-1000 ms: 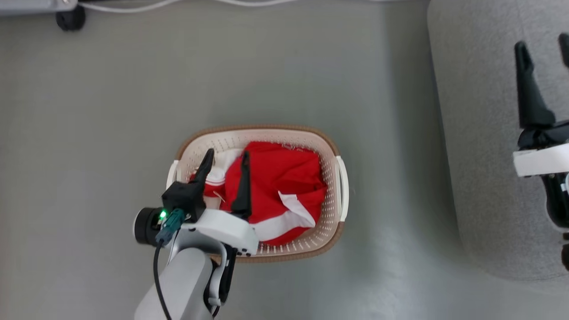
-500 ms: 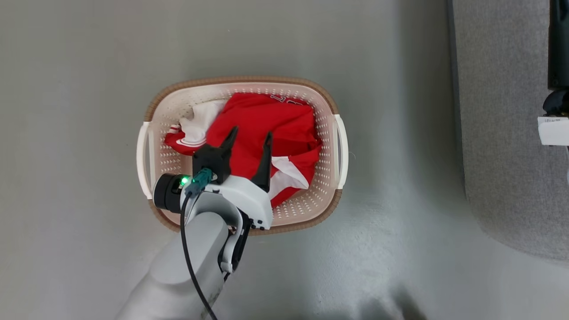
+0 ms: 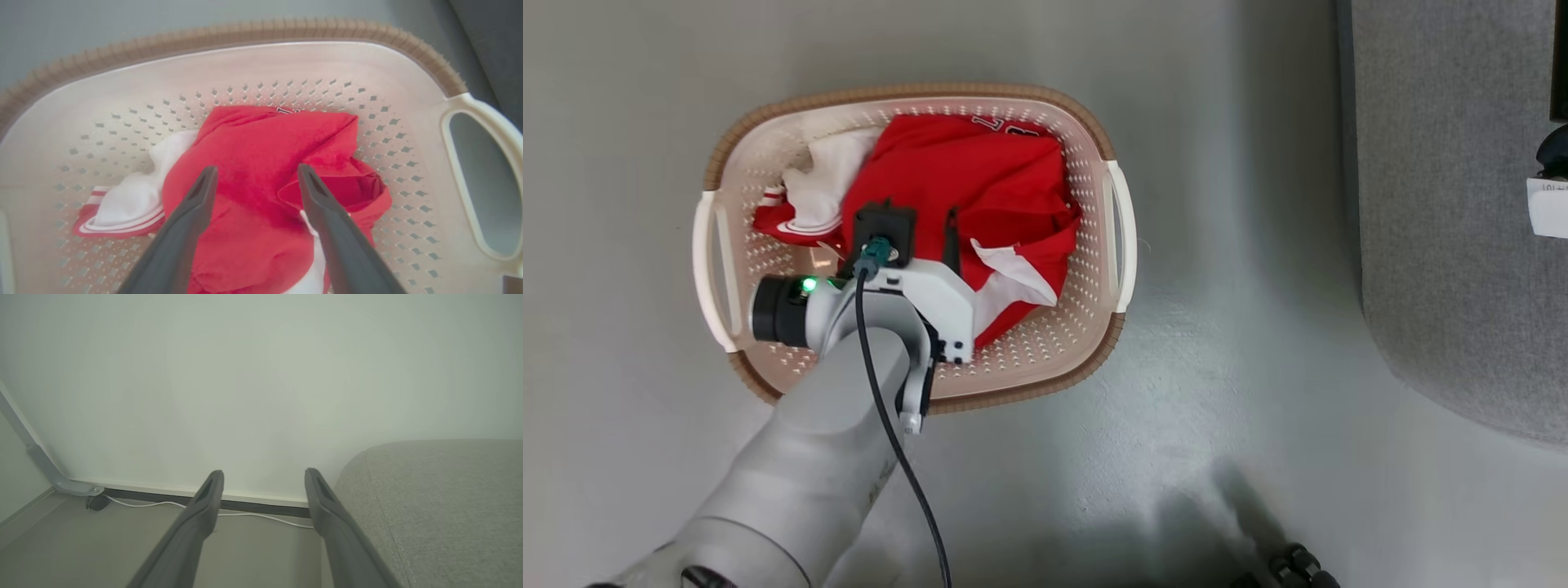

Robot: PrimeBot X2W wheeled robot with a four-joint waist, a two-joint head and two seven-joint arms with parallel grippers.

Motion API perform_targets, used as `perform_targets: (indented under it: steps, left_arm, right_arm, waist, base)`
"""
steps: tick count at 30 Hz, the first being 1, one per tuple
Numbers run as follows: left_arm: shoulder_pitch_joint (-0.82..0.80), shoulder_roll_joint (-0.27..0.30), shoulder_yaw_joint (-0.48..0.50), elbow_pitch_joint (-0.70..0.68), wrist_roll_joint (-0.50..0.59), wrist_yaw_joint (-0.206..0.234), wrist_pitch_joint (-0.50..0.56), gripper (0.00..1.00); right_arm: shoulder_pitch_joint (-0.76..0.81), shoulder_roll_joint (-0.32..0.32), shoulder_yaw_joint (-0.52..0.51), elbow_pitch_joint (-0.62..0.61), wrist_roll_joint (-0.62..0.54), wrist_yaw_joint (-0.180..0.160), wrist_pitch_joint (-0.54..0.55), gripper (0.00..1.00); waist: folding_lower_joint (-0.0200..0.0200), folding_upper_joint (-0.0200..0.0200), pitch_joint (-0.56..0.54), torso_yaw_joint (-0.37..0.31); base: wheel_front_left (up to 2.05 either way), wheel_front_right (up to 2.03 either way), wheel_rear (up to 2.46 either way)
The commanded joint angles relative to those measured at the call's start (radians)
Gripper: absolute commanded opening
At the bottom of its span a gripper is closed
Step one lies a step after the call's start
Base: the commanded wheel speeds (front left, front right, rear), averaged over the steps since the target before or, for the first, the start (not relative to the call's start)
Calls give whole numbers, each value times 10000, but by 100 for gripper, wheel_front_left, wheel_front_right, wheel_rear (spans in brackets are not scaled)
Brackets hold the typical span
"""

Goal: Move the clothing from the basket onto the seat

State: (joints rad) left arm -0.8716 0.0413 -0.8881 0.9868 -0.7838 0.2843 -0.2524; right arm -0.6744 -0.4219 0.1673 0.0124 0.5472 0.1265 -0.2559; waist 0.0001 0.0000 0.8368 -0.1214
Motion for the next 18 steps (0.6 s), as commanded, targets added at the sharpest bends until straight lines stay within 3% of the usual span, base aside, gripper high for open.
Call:
perform_targets:
  steps: [1, 7, 15, 18]
  left_arm:
    - [-186, 89, -23, 105, -141, 228, -19, 100]
    - [-1034, 89, -709, 947, -622, 943, 234, 100]
    - [-1833, 89, -1308, 1816, -899, 1561, 803, 100]
    - [-2011, 89, -1590, 2028, -979, 1693, 1499, 100]
  right_arm:
    - [128, -190, 49, -317, 55, 42, -59, 100]
    - [125, -185, -106, -463, 114, 42, -59, 100]
    - [164, -61, -131, -625, 181, 42, -59, 100]
    - [182, -44, -122, -677, 215, 42, -59, 100]
  waist:
    - [-1, 0, 209, -142]
    - [-1, 0, 622, -331]
    - [-1, 0, 998, -462]
    - [-1, 0, 1084, -491]
  base:
    - [0, 0, 0]
    - [0, 0, 0]
    - [0, 0, 0]
    - [0, 0, 0]
